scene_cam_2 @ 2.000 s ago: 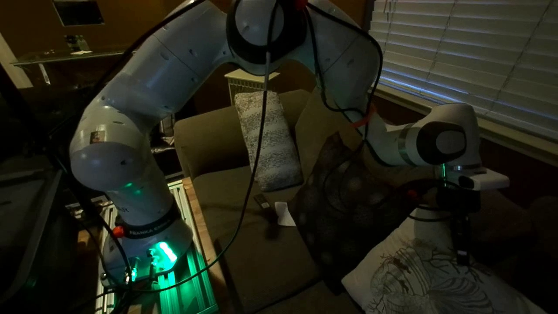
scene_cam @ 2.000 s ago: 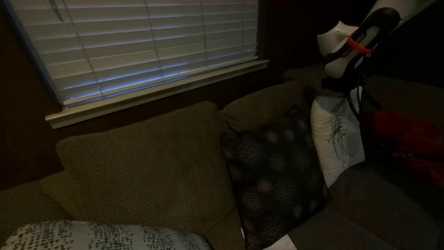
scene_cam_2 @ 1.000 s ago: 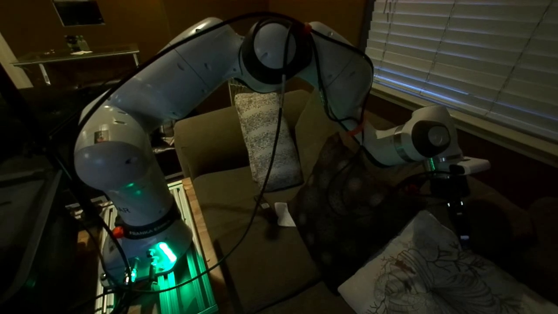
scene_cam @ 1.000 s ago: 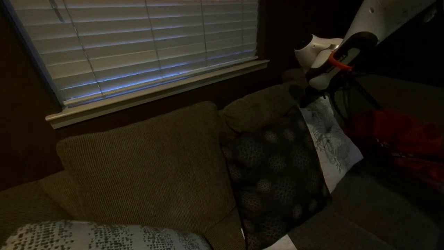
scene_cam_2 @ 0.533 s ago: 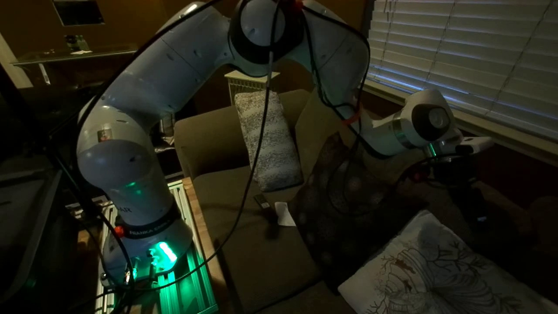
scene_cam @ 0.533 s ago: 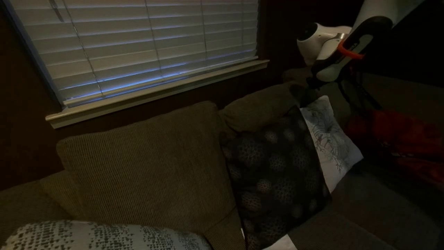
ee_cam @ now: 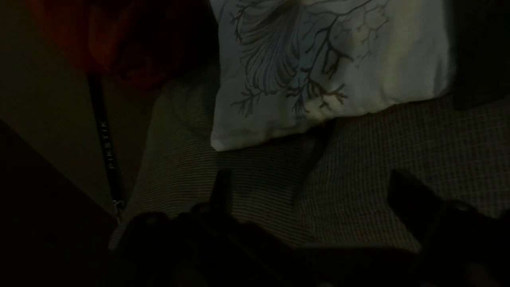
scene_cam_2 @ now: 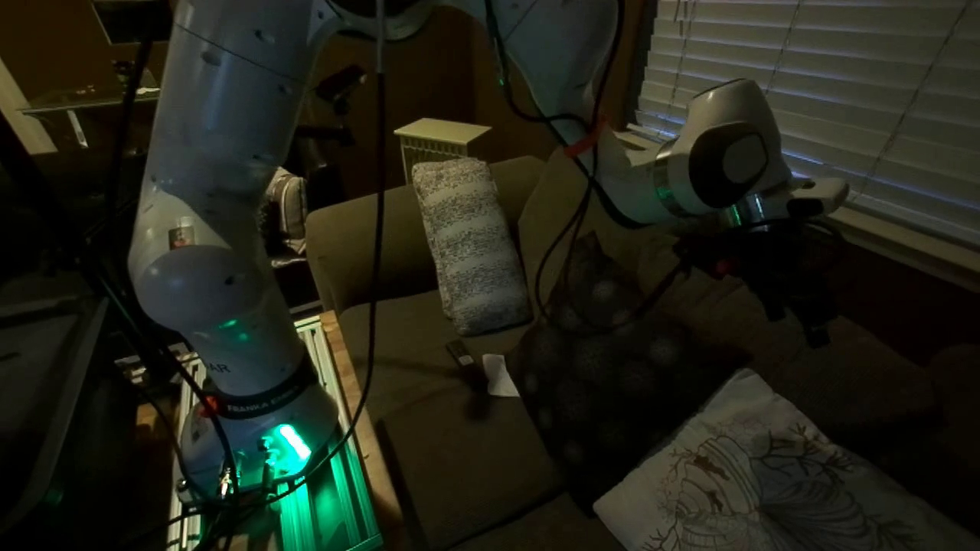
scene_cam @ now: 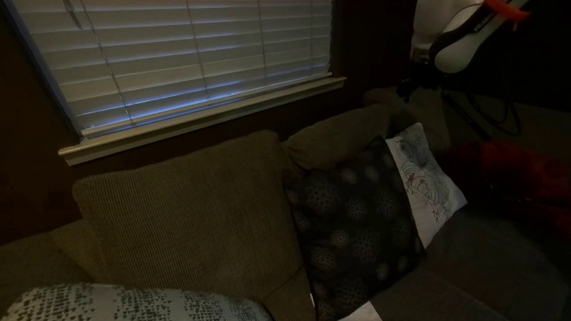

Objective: Move the pillow from the left to the right and the one on the right to the left

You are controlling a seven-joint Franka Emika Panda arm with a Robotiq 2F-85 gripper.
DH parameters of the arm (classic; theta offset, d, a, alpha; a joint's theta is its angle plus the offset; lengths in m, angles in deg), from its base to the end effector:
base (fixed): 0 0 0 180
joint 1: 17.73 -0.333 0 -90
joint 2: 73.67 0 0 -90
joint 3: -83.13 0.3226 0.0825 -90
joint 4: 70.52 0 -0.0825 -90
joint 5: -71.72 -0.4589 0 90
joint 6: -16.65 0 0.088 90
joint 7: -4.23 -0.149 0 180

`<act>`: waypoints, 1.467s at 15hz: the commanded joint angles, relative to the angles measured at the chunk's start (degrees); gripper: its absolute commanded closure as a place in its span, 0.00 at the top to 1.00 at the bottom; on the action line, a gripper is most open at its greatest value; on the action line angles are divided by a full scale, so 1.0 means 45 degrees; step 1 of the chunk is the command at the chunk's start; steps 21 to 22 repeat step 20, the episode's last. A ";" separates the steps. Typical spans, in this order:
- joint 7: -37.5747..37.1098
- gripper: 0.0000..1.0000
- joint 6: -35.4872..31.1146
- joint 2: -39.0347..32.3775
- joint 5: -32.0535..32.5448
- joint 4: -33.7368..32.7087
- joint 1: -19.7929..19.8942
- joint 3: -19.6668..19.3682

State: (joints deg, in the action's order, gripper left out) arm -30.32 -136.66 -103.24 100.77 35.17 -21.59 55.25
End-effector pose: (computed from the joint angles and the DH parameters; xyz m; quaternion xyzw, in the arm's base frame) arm 0.6921 -0.2837 0.2292 0.9232 -0.2374 0.1819 0.2411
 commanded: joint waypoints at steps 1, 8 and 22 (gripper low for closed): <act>0.1973 1.00 -0.0068 0.3180 -0.1216 0.3104 0.0637 0.1366; 0.5694 1.00 0.1082 0.5778 -0.5471 0.5143 0.2255 0.3460; 0.5535 1.00 0.2098 0.6064 -0.5041 0.4835 0.2863 0.3419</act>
